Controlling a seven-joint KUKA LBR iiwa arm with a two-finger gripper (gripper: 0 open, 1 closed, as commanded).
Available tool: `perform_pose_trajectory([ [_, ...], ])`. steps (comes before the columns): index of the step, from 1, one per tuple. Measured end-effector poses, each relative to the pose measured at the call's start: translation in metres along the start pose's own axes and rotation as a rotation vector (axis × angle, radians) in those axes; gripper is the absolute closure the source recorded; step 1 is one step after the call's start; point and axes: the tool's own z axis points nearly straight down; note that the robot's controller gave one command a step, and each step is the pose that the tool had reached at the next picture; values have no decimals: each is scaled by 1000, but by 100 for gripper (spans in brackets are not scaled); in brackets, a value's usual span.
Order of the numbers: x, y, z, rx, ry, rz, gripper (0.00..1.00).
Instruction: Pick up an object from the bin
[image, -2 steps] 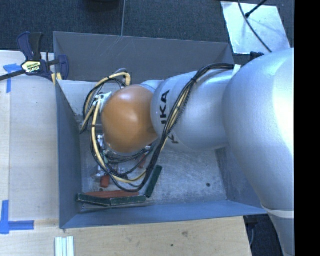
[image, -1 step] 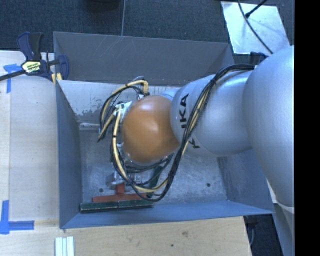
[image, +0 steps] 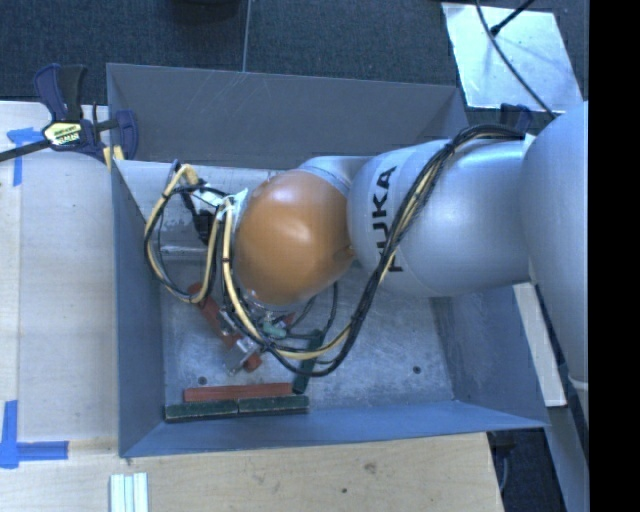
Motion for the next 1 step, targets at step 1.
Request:
perform_pose_trajectory([
  [1,-23,9,-92,6,3,-19,100],
])
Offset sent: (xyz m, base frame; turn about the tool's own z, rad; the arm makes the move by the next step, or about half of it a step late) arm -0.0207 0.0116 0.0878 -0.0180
